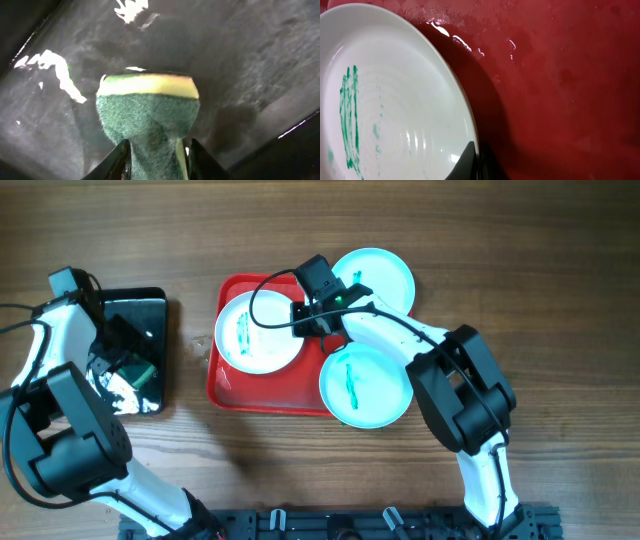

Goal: Clean dirty plates on tray and stack at the side

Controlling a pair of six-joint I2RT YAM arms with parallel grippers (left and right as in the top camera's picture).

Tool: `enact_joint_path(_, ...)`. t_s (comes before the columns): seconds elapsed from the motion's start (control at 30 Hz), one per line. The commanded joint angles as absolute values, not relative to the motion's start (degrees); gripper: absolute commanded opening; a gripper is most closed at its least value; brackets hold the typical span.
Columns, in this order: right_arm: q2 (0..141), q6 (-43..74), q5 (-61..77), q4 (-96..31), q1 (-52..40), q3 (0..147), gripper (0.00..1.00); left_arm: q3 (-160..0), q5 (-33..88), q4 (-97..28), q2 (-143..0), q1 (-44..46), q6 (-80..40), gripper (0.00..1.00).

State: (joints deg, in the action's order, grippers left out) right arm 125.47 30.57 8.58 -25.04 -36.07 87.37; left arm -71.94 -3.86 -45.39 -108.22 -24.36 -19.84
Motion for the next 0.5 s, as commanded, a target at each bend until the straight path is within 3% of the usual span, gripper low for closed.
enact_joint_path(0.0,126.76,29.93,9.45,-24.86,-36.21,88.14,0.04,-67.94,-2.42,-42.5,-108.77,-24.1,-19.99,0.31)
enact_joint_path(0.13,126.76,30.04,9.45,-24.84,-36.21,88.14,0.04,-64.73,-2.39,-39.2,-108.77,-24.1,-19.99,0.25)
enact_joint_path(0.17,126.78,30.13,9.45,-24.75,-36.21,88.14,0.04,-64.66,-2.39,-39.2,-108.77,-24.1,-19.99,0.21)
enact_joint_path(0.2,126.78,30.17,9.43,-24.67,-36.21,88.14,0.04,-64.66,-2.39,-39.18,-108.77,-24.1,-19.99,0.08)
enact_joint_path(0.23,126.78,30.13,9.43,-24.64,-36.21,88.14,0.04,-64.66,-2.37,-39.16,-108.77,-24.1,-19.99,0.04)
enact_joint_path(0.47,128.05,31.66,8.8,-24.01,-36.18,88.12,0.05,-68.29,2.92,-43.62,-105.8,-24.1,-14.26,0.04)
